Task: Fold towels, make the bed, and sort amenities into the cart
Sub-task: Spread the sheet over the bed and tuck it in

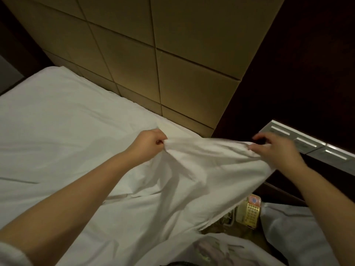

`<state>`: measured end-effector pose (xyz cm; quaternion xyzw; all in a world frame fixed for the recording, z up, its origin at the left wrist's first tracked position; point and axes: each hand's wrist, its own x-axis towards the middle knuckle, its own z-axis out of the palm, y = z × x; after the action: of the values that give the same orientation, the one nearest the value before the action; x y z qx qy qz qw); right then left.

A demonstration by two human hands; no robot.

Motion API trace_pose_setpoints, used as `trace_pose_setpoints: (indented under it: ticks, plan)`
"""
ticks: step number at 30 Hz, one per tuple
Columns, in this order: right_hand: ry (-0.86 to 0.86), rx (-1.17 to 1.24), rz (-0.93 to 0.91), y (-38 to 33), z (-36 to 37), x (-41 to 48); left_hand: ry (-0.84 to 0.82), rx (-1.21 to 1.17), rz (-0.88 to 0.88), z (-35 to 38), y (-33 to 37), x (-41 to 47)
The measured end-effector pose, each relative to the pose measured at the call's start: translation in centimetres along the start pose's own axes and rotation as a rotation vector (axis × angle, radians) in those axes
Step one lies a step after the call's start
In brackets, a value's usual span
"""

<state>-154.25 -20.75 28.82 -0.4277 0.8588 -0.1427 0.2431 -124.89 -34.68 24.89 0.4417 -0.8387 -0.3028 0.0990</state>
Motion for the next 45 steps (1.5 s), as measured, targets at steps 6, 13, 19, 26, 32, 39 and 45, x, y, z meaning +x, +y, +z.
trace_pose_setpoints:
  ticks: [6,13,19,26,32,39,45]
  plan:
    - [0.132,0.198,-0.011,2.9,-0.7,-0.6,-0.225,0.168,0.032,2.5,-0.5,2.2]
    - [0.315,0.417,0.057,5.0,-2.1,-2.2,-0.353,0.248,-0.006,4.0,-0.5,4.9]
    - [0.438,0.472,0.167,7.8,-3.2,-3.6,-0.381,0.22,0.083,4.2,1.6,7.3]
    - [0.493,0.44,0.145,9.8,-4.2,-5.0,-0.584,0.39,0.101,5.1,4.1,8.6]
    - [0.503,0.424,0.136,11.0,-4.5,-5.4,-0.392,0.379,0.075,6.1,4.1,8.6]
    - [0.494,0.463,0.142,12.5,-4.3,-5.3,-0.367,0.426,-0.088,5.8,3.7,7.0]
    - [0.482,0.48,0.137,13.3,-4.1,-5.2,-0.271,0.359,-0.162,5.4,2.0,5.1]
